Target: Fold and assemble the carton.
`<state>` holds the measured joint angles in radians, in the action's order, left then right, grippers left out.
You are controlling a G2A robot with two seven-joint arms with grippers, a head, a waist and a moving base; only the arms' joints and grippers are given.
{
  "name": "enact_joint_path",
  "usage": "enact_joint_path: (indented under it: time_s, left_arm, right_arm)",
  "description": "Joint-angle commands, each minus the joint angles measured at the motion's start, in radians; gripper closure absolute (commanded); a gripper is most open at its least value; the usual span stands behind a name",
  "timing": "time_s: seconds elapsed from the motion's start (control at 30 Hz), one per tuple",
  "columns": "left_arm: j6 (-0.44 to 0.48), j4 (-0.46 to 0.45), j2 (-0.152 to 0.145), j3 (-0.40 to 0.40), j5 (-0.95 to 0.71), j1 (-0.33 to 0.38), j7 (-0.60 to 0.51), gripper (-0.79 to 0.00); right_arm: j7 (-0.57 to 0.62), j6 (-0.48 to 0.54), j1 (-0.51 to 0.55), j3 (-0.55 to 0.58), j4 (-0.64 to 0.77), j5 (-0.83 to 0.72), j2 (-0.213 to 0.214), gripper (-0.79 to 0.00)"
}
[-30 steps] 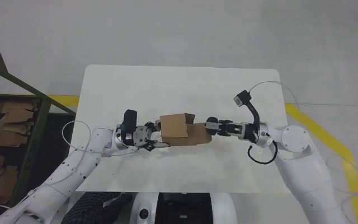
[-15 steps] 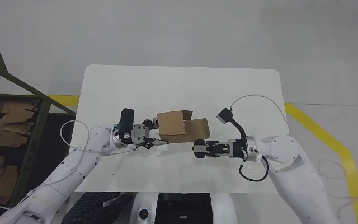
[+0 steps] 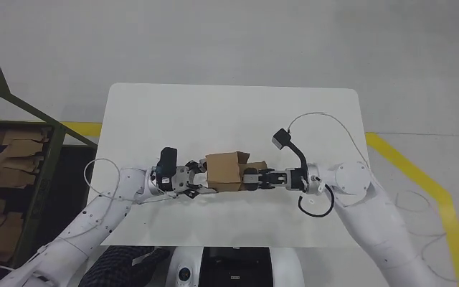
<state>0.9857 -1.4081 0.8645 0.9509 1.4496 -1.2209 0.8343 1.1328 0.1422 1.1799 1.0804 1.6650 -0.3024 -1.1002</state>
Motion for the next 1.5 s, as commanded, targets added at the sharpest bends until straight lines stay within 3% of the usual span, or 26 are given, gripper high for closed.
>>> enact_joint_path:
  time_s: [0.0,0.13,0.47,0.8,1.2,1.33,1.47]
  left_arm:
    - [-0.002,0.000,-0.001,-0.001,0.001,0.000,0.002,-0.382]
    - [-0.003,-0.001,-0.002,-0.002,-0.002,0.002,0.003,-0.382]
    - [-0.008,-0.017,-0.010,0.002,-0.006,0.000,0.008,-0.379]
    - [-0.015,-0.041,-0.018,0.001,0.001,-0.011,0.015,-0.372]
    - [-0.019,-0.052,-0.026,-0.006,-0.001,-0.007,0.019,-0.376]
    - [-0.027,-0.056,-0.027,-0.007,-0.005,-0.005,0.027,-0.372]
    - [-0.033,-0.056,-0.030,-0.007,-0.009,-0.004,0.033,-0.372]
  right_arm:
    - [-0.003,0.004,-0.016,-0.016,-0.009,-0.004,-0.004,0.000]
    - [-0.016,0.012,-0.035,-0.010,-0.034,-0.004,-0.004,0.000]
    - [-0.072,-0.022,-0.009,0.151,-0.004,0.038,0.027,0.000]
    - [-0.040,-0.034,-0.114,0.045,-0.075,0.040,0.009,0.000]
    - [-0.023,-0.005,-0.137,-0.041,-0.047,0.043,-0.005,0.000]
    - [-0.047,-0.016,-0.114,0.023,-0.033,0.053,0.009,0.000]
    - [-0.094,-0.027,-0.025,0.149,0.020,0.053,0.033,0.000]
